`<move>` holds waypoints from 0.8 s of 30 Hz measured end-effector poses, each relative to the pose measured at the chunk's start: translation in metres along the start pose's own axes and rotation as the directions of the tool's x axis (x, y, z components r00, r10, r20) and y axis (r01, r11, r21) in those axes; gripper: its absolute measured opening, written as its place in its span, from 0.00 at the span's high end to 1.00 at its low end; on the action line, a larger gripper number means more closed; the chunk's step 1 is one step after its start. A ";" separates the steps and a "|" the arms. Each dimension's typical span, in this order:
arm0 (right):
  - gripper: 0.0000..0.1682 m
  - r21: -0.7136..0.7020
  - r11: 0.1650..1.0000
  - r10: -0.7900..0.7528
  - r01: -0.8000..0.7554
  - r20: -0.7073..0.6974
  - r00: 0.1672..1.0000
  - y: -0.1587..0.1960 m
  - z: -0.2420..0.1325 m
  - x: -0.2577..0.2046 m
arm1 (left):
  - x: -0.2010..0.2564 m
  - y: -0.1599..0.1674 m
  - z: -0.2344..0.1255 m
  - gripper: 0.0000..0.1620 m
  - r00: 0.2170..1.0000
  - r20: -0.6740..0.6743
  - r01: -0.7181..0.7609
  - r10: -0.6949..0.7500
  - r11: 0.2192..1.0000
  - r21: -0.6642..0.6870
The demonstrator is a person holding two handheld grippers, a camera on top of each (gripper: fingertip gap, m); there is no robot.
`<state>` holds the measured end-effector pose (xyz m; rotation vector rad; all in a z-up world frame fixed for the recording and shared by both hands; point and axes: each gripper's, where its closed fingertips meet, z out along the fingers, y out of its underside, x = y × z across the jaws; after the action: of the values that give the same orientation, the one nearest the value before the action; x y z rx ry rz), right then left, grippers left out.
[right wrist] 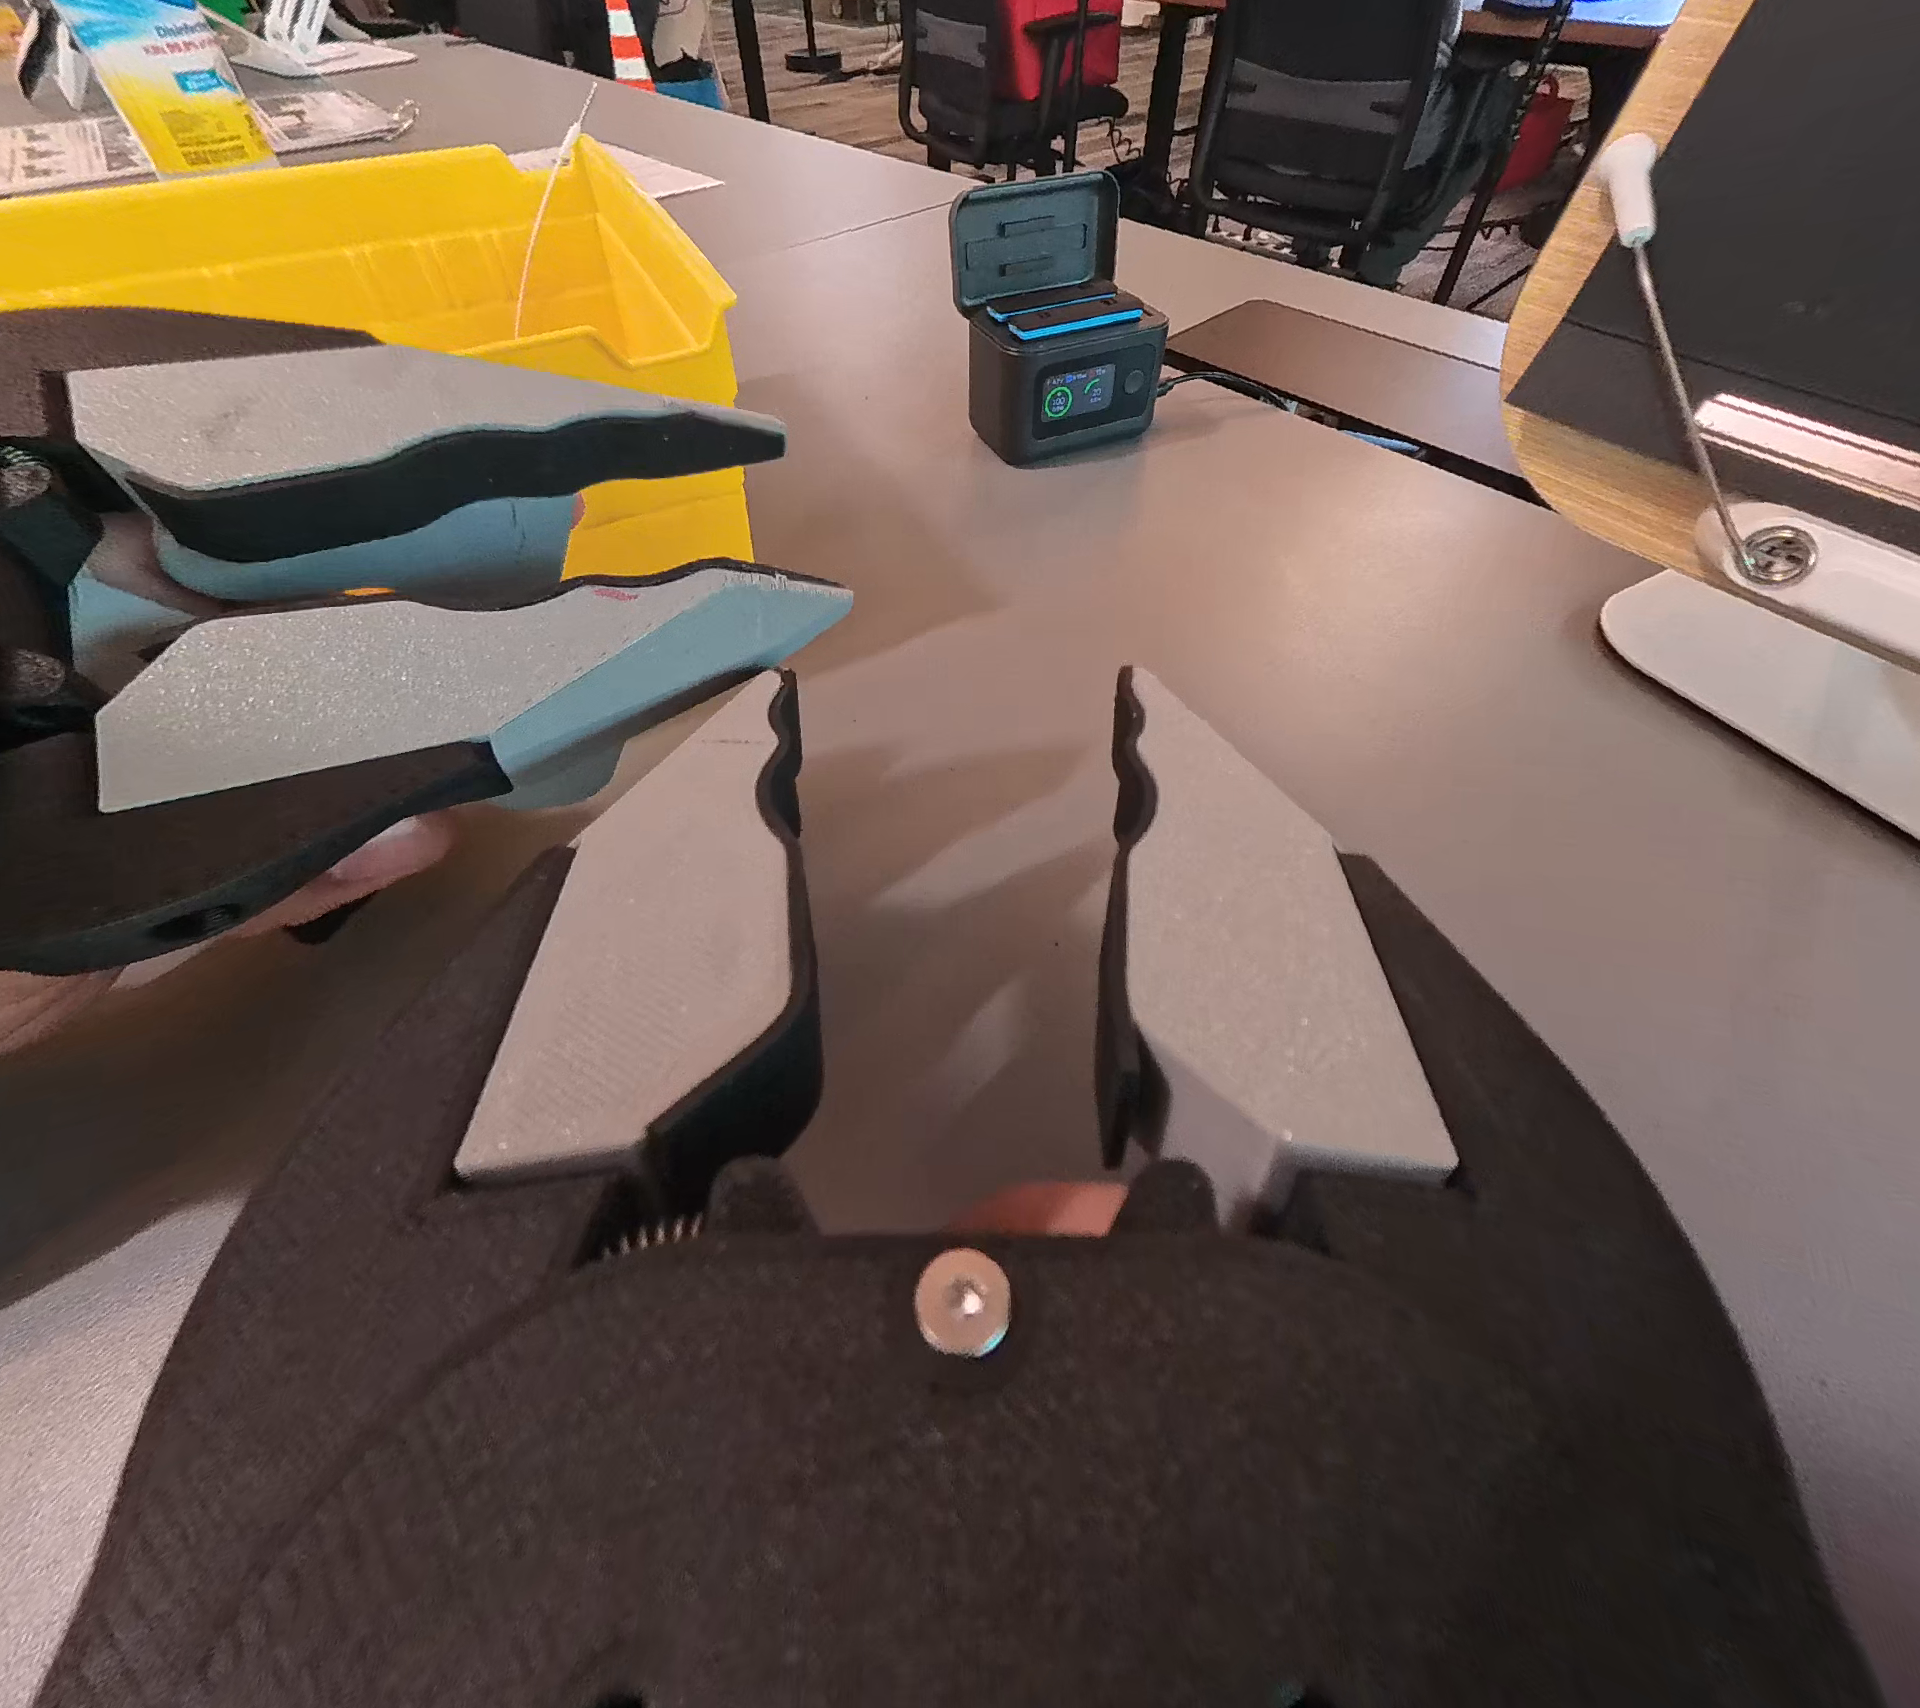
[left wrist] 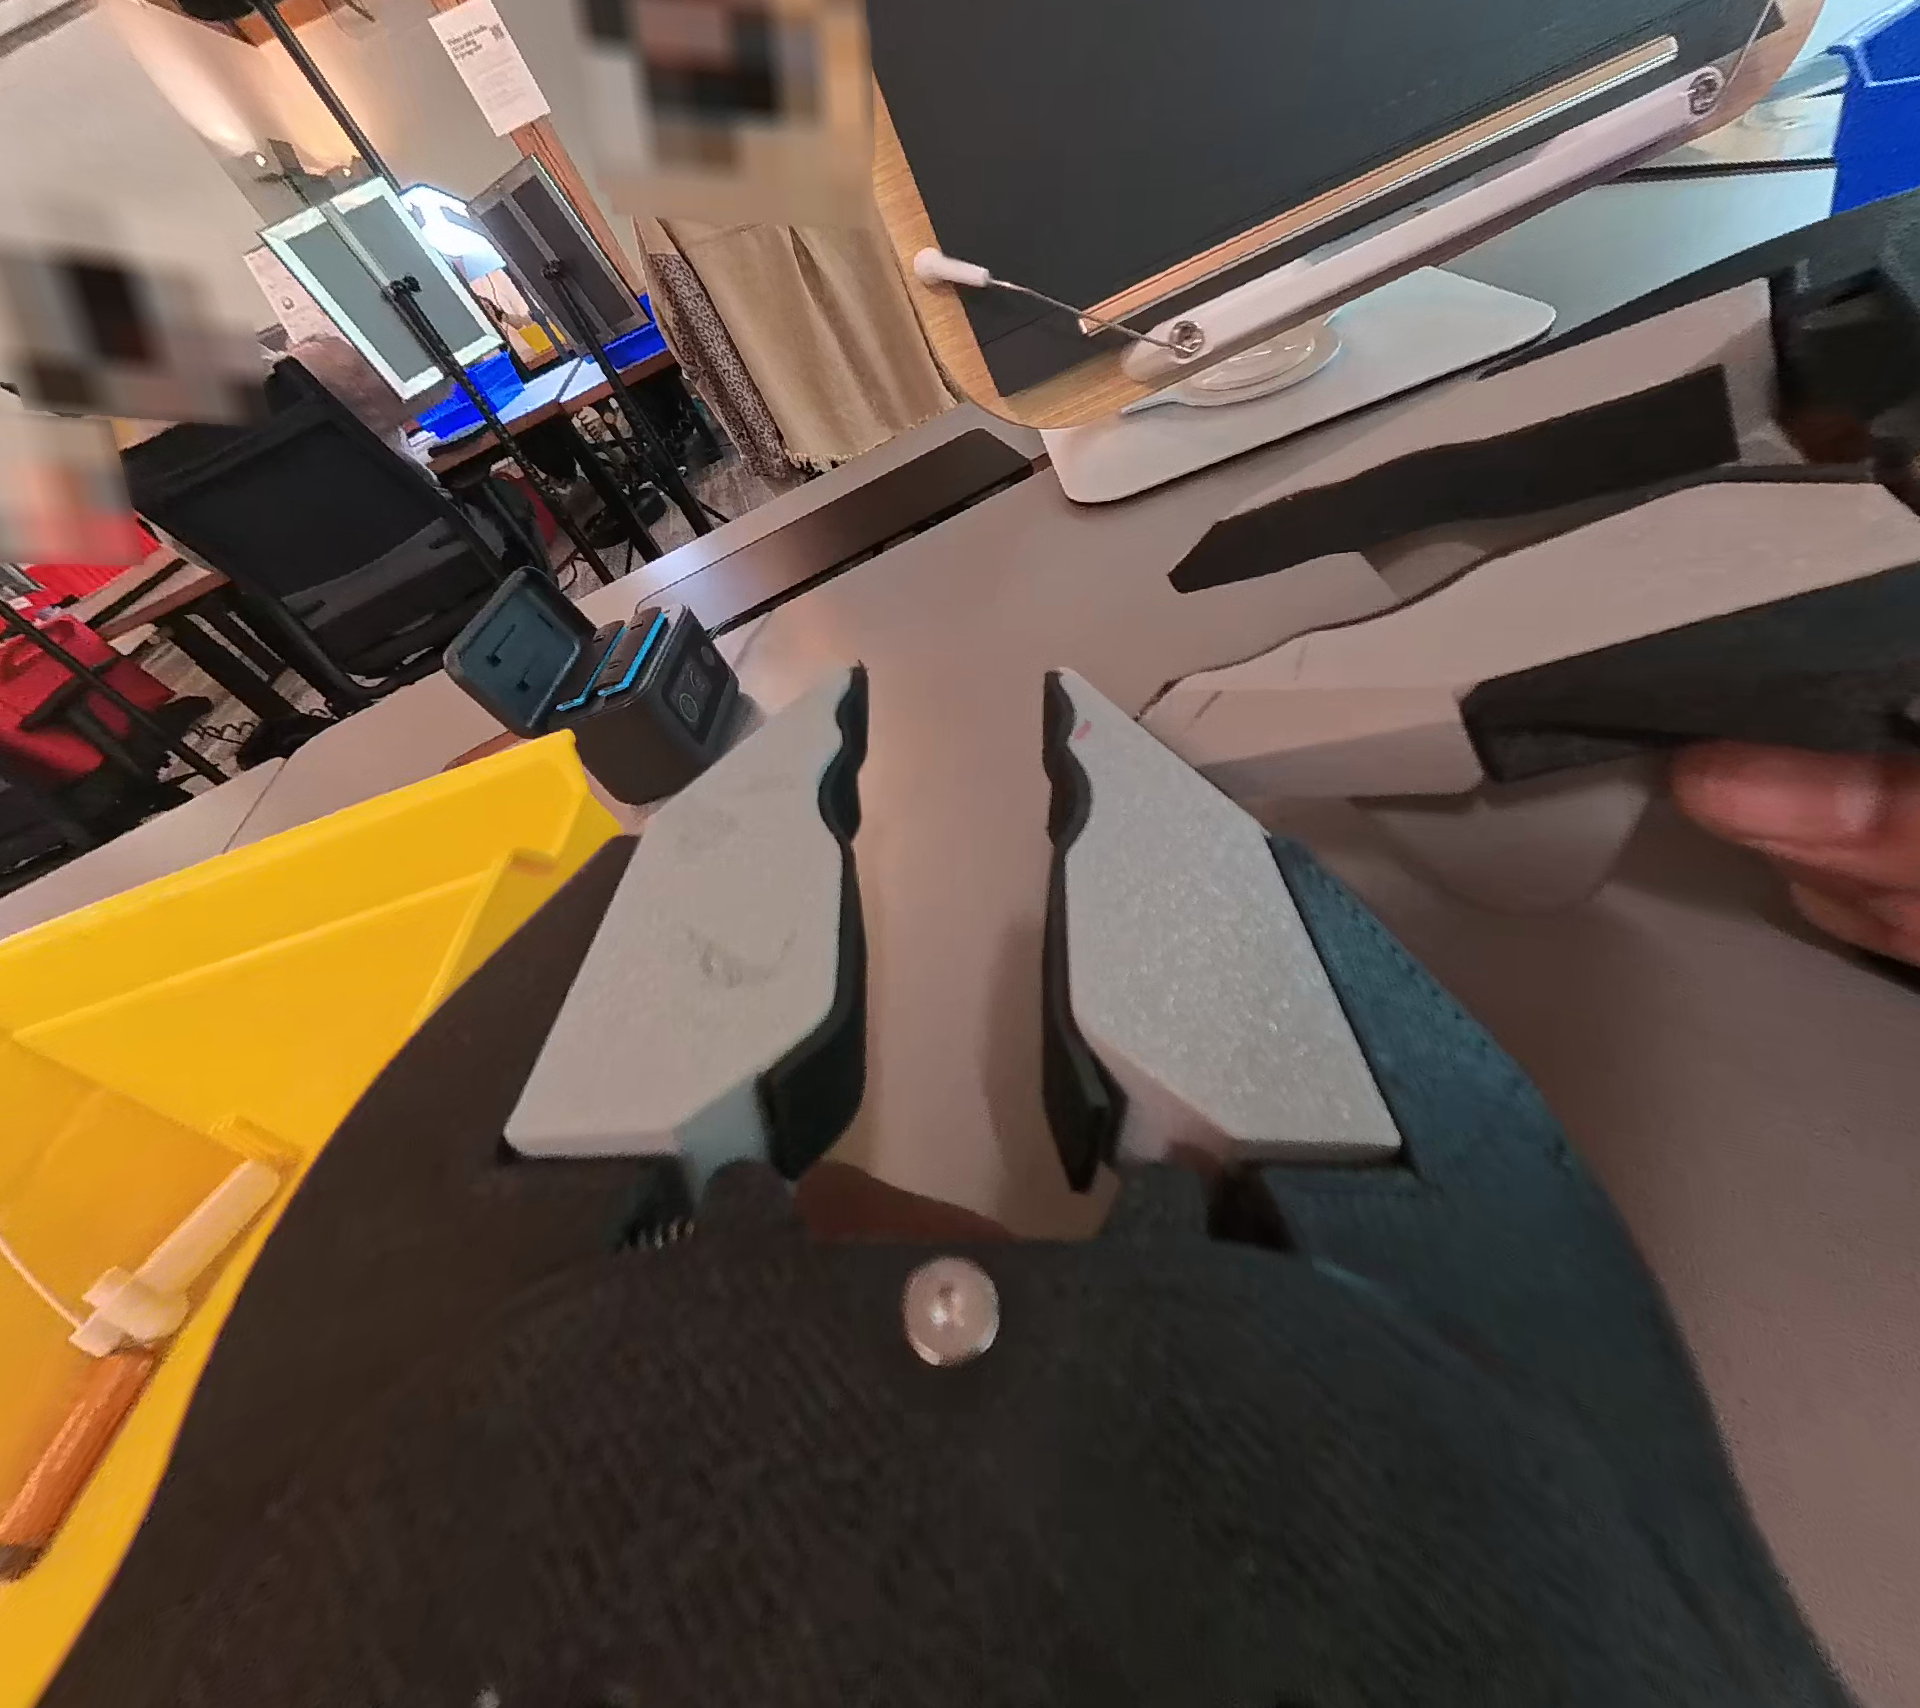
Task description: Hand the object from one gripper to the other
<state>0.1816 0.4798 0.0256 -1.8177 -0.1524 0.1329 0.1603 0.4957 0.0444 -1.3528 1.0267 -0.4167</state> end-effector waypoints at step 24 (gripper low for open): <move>0.65 0.067 0.997 -0.036 0.035 0.009 0.999 -0.008 -0.012 -0.004 | -0.103 0.107 -0.210 0.94 0.984 0.053 0.164 -0.168 0.770 -0.617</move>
<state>0.1795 0.4696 0.0360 -1.7467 -0.1850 0.1205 -0.0929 0.4741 0.0051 -2.0514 1.0990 -0.2092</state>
